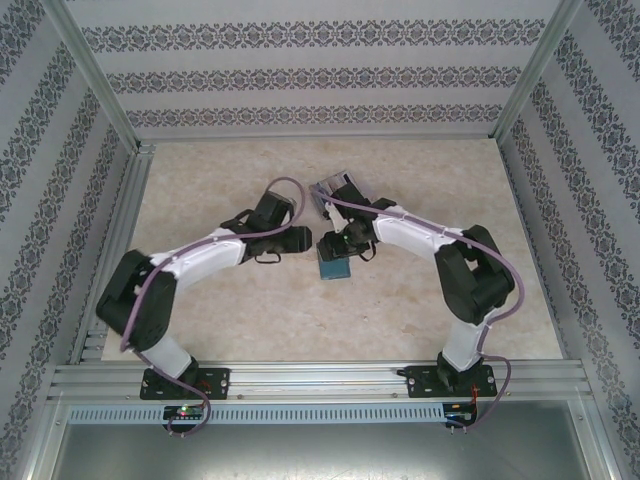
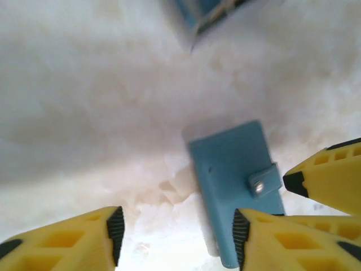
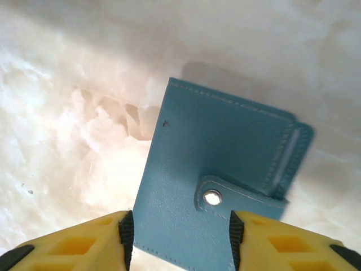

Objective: Put the credit cards into the card holder
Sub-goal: Close the button on the card holder, then reset both arms

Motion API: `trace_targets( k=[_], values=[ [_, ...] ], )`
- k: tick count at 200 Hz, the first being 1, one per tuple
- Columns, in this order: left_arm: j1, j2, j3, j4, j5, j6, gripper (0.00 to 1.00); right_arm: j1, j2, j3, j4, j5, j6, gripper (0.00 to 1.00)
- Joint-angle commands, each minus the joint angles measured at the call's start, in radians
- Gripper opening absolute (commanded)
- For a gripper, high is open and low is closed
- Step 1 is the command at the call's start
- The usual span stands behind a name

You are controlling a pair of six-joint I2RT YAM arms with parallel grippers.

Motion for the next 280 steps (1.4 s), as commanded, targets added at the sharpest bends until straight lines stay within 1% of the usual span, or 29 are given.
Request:
trace_targets(
  k=[1, 7, 29, 67, 95, 122, 133, 146, 158, 163, 172, 187, 202, 212, 220, 231, 243, 256, 268, 275, 280],
  values=[
    [0.018, -0.129, -0.031, 0.017, -0.150, 0.050, 0.68, -0.001, -0.123, -0.022, 0.008, 0.101, -0.053, 0.53],
    [0.021, -0.161, -0.042, 0.017, -0.178, 0.057, 0.70, -0.005, -0.152, -0.034, 0.019, 0.115, -0.059, 0.53],
    [0.036, -0.284, -0.082, -0.007, -0.310, 0.068, 0.81, -0.022, -0.269, -0.086, 0.066, 0.169, -0.091, 0.55],
    [0.081, -0.445, -0.126, -0.069, -0.500, 0.087, 0.99, -0.067, -0.485, -0.181, 0.127, 0.316, -0.127, 0.64],
    [0.135, -0.506, -0.142, -0.098, -0.605, 0.072, 0.99, -0.159, -0.672, -0.304, 0.242, 0.359, -0.118, 0.69],
    [0.193, -0.533, -0.169, -0.103, -0.710, 0.046, 1.00, -0.281, -0.813, -0.415, 0.351, 0.380, -0.096, 0.88],
    [0.213, -0.535, -0.185, -0.101, -0.767, 0.036, 1.00, -0.337, -0.848, -0.450, 0.371, 0.393, -0.071, 0.98],
    [0.232, -0.535, -0.218, -0.067, -0.855, 0.038, 1.00, -0.406, -0.873, -0.493, 0.400, 0.395, -0.027, 0.98],
    [0.238, -0.531, -0.275, 0.013, -0.960, 0.047, 0.99, -0.466, -0.878, -0.524, 0.415, 0.372, 0.004, 0.98],
    [0.239, -0.528, -0.302, 0.056, -0.995, 0.058, 0.99, -0.483, -0.873, -0.540, 0.432, 0.366, -0.009, 0.98],
    [0.250, -0.518, -0.356, 0.151, -1.037, 0.100, 0.99, -0.495, -0.866, -0.577, 0.485, 0.412, -0.015, 0.98],
    [0.278, -0.482, -0.439, 0.302, -1.038, 0.163, 0.99, -0.502, -0.840, -0.635, 0.565, 0.545, 0.032, 0.98],
    [0.314, -0.441, -0.464, 0.327, -1.016, 0.164, 0.99, -0.531, -0.818, -0.689, 0.651, 0.528, -0.004, 0.98],
    [0.333, -0.419, -0.477, 0.338, -1.017, 0.161, 0.99, -0.537, -0.799, -0.742, 0.754, 0.537, -0.033, 0.98],
    [0.345, -0.404, -0.498, 0.385, -1.005, 0.180, 0.99, -0.537, -0.775, -0.785, 0.852, 0.556, -0.054, 0.98],
    [0.367, -0.383, -0.544, 0.489, -0.946, 0.229, 0.99, -0.538, -0.727, -0.822, 0.964, 0.603, -0.070, 0.98],
    [0.399, -0.347, -0.575, 0.586, -0.862, 0.259, 0.99, -0.541, -0.678, -0.840, 1.020, 0.556, -0.147, 0.98],
    [0.422, -0.294, -0.590, 0.669, -0.821, 0.274, 0.99, -0.543, -0.631, -0.850, 1.063, 0.514, -0.205, 0.98],
    [0.430, -0.247, -0.604, 0.754, -0.787, 0.335, 0.99, -0.543, -0.597, -0.866, 1.118, 0.494, -0.227, 0.98],
    [0.433, -0.224, -0.620, 0.828, -0.768, 0.370, 0.99, -0.544, -0.578, -0.880, 1.158, 0.480, -0.237, 0.98],
    [0.437, -0.208, -0.635, 0.886, -0.734, 0.402, 0.99, -0.546, -0.564, -0.889, 1.192, 0.467, -0.243, 0.98]
  ],
)
